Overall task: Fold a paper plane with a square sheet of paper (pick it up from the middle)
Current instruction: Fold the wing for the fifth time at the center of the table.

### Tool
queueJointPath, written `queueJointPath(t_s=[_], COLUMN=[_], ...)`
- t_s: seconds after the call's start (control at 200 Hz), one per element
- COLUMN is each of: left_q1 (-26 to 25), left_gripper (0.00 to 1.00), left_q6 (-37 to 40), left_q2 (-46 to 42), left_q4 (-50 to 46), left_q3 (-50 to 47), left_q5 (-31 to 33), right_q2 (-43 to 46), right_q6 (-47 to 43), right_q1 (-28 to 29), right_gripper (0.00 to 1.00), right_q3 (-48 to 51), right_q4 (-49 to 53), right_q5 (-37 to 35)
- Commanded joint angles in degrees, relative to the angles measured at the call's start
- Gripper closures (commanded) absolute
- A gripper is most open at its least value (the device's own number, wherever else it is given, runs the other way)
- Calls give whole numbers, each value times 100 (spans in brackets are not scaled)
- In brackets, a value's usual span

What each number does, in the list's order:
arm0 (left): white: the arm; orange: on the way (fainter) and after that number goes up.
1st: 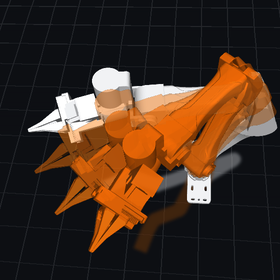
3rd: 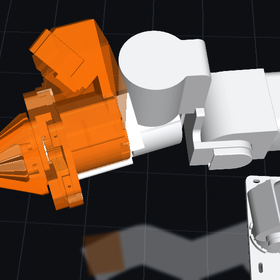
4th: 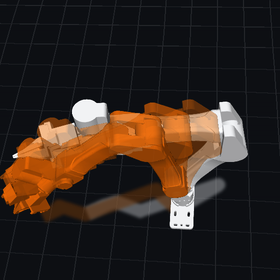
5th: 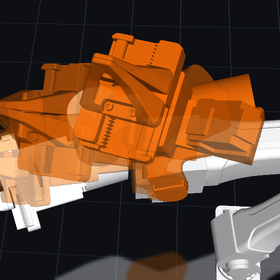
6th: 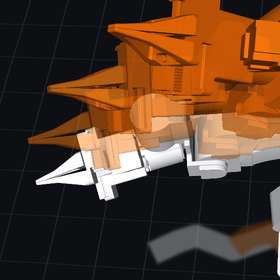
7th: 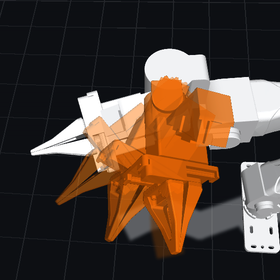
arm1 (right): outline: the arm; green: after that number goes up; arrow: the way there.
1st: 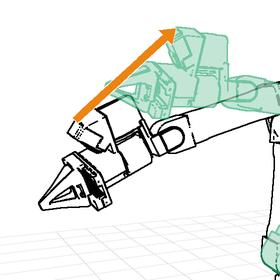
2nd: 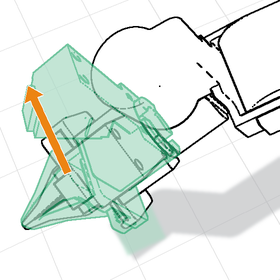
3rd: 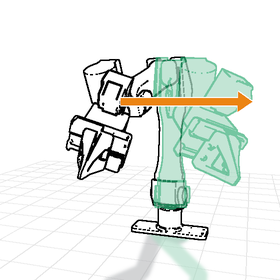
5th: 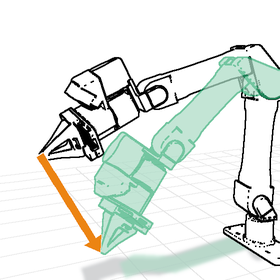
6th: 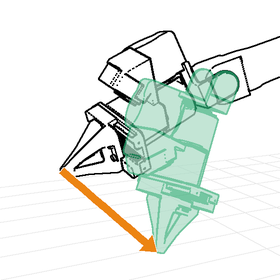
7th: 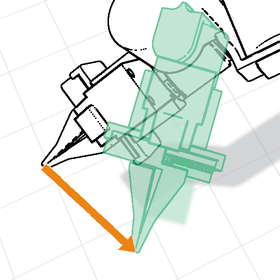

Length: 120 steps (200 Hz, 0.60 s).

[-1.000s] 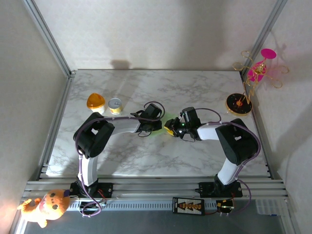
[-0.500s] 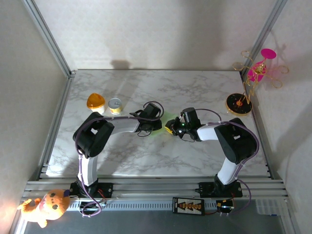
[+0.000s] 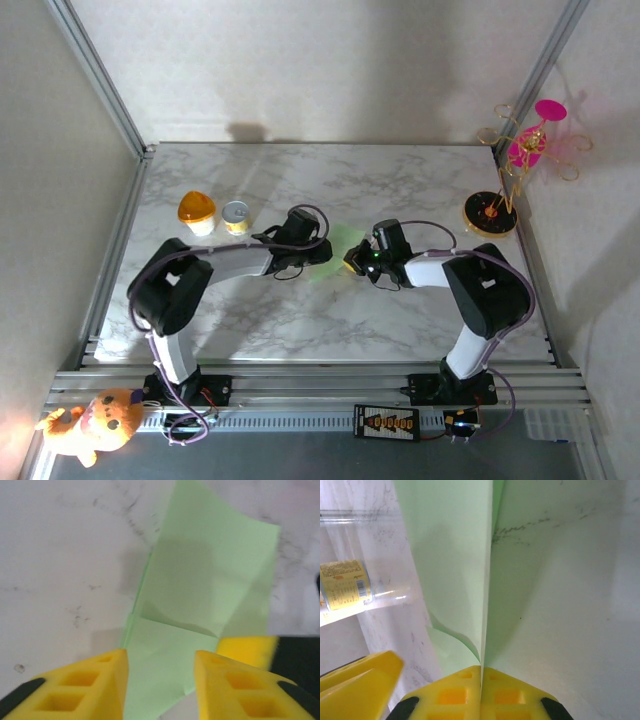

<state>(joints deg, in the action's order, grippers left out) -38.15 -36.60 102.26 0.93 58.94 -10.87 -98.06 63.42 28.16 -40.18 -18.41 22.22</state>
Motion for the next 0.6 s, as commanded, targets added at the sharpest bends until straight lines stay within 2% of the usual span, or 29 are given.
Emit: queueJointPath(t_s=[0.0, 0.11, 0.275, 0.596], left_q1=[-23, -193, -598, -986], left_gripper=[53, 47, 40, 38], left_q6=[728, 1403, 2611, 3984], left_q2=[-455, -616, -685, -399], left_q4=[670, 1129, 1880, 2622], left_q3=[-429, -781, -1249, -1447], left_q5=[2, 18, 426, 891], right_q2=[306, 461, 547, 550], right_q6=[-81, 43, 260, 631], right_q1=[6, -38, -139, -217], right_gripper=[99, 99, 100, 100], right_q3=[-97, -105, -154, -371], right_q4=[387, 523, 766, 1149], right_q5=[-231, -240, -170, 93])
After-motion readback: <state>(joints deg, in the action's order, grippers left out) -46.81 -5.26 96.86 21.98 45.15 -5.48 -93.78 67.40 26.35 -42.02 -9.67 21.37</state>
